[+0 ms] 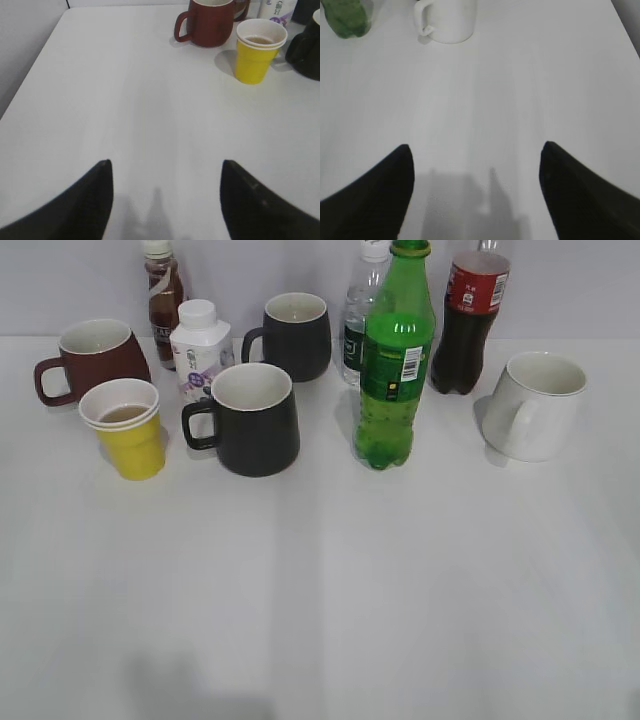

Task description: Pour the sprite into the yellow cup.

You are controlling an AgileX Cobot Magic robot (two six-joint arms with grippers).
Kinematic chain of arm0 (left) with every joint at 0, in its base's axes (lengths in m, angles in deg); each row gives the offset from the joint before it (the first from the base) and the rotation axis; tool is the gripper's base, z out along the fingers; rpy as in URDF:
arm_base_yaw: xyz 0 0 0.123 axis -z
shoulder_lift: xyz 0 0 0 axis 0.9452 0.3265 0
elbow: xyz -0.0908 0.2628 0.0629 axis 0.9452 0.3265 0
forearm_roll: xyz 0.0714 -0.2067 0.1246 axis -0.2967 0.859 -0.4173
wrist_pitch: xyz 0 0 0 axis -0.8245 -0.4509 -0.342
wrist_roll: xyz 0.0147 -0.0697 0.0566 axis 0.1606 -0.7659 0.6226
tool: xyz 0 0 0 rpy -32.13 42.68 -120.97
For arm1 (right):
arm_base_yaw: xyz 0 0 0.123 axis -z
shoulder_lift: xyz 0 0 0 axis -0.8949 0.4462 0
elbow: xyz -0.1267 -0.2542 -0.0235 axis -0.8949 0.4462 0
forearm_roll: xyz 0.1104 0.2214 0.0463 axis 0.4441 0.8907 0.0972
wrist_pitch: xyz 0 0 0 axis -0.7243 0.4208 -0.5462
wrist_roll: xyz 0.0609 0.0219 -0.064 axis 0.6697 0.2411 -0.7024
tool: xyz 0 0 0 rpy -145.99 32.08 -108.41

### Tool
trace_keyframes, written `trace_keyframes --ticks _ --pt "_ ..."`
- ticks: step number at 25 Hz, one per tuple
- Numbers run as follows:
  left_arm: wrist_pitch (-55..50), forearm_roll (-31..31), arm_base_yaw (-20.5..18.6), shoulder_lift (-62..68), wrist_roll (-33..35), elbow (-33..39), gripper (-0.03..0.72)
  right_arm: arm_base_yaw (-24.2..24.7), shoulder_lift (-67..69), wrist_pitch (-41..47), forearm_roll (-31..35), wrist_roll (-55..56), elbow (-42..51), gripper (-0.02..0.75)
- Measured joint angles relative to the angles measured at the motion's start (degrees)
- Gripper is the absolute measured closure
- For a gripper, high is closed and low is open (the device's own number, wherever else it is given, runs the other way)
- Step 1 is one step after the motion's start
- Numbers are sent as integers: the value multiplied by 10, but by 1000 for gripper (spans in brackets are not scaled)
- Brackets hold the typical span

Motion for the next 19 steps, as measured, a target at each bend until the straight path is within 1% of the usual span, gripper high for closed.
trace_keyframes --ticks 9,19 --pt "0 0 0 0 0 0 182 0 0 0 0 0 0 150" --pt "0 0 0 0 0 0 218 0 0 0 0 0 0 151"
